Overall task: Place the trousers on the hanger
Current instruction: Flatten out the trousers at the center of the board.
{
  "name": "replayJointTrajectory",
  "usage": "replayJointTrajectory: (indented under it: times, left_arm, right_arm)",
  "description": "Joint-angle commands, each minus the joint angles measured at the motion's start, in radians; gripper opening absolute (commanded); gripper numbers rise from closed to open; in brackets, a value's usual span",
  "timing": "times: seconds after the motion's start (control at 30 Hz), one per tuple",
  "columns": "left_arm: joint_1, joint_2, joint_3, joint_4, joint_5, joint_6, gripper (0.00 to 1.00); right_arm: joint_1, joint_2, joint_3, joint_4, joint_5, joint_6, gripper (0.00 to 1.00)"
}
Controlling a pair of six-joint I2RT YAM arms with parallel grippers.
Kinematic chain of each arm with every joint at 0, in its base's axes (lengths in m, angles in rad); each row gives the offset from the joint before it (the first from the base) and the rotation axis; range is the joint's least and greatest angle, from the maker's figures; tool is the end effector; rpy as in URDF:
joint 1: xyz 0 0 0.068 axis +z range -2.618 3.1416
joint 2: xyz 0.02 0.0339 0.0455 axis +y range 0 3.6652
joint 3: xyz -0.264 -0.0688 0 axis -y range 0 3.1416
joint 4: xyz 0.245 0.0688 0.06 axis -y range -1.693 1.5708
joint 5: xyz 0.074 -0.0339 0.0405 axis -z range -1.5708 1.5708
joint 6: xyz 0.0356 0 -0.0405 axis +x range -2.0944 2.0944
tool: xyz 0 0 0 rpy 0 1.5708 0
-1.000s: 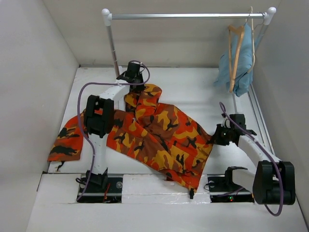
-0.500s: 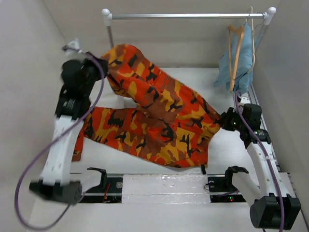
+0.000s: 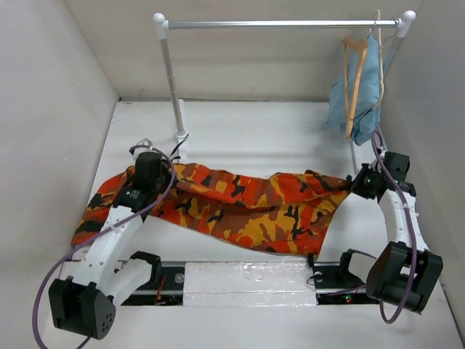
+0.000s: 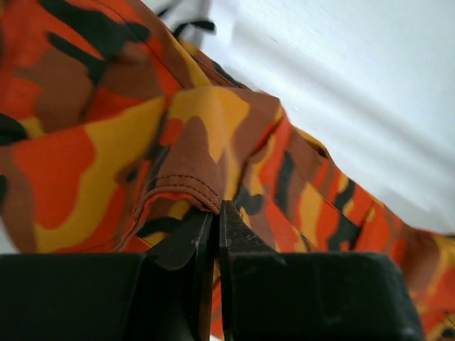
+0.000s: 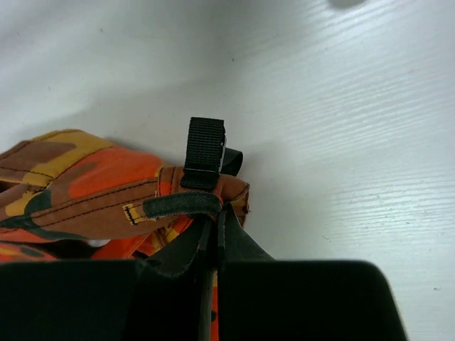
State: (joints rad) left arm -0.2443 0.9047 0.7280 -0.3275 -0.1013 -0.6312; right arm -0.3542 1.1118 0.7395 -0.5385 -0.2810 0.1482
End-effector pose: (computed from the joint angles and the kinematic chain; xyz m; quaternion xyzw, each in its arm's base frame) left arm 0.1992 -0.0459 0.2842 -0.1906 0.8390 -0.1757 0.4783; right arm 0.2092 -0.0668 0.2315 0.1889 0.9186 0.0988 0.3328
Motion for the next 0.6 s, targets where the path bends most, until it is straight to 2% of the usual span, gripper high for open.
replayJointTrajectory:
  times: [0.0,0.1,0.17,0.23,0.37,0.4,0.43,0.47,0.53,0.57]
  left_arm:
    - [0.004,-0.004,0.148,0.058,-0.167,0.007,0.00]
    - [0.004,0.051,0.287,0.025,-0.233,0.051,0.00]
    - [0.004,0.077,0.291,0.080,-0.233,0.068,0.00]
    - [0.004,0.111,0.312,0.145,-0.221,0.062,0.00]
    - [0.004,0.291,0.439,0.225,-0.213,0.057,0.00]
    - [0.004,0.330,0.499,0.231,-0.225,0.062,0.00]
    - [0.004,0.373,0.528,0.222,-0.242,0.067,0.00]
    - [0.004,0.454,0.562,0.205,-0.254,0.085,0.08]
    - [0.004,0.526,0.631,0.161,-0.230,0.123,0.26]
    - [0.004,0.568,0.643,0.144,-0.195,0.151,0.36]
  right_arm:
    - [-0.023,-0.026,0.104,0.026,0.029,-0.033,0.00]
    - [-0.023,-0.067,0.078,0.026,0.051,-0.024,0.00]
    - [-0.035,-0.073,0.034,0.093,0.058,-0.010,0.00]
    - [-0.049,-0.023,0.038,0.129,0.074,0.016,0.00]
    - [-0.049,0.117,0.106,0.110,0.101,0.022,0.00]
    - [-0.058,0.132,0.116,0.117,0.092,0.025,0.09]
    - [-0.058,0.140,0.126,0.124,0.092,0.024,0.09]
    - [-0.058,0.140,0.136,0.124,0.044,0.016,0.57]
    - [-0.049,0.123,0.147,0.080,0.025,-0.022,0.75]
    - [-0.040,0.079,0.150,0.059,0.014,-0.041,0.76]
